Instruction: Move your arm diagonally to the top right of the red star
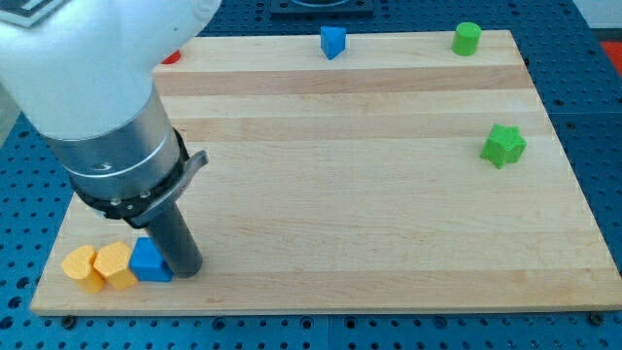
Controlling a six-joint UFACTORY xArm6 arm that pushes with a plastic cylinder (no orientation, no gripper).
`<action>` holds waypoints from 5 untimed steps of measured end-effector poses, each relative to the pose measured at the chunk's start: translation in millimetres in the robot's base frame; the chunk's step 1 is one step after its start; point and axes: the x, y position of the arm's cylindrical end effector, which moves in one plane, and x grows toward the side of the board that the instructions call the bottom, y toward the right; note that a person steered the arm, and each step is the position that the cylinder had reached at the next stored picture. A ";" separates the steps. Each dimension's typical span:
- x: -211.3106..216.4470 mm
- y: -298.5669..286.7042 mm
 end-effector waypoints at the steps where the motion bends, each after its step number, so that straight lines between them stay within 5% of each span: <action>1: 0.0 -2.3; 2: -0.2 -2.7; 5: -149.2 35.4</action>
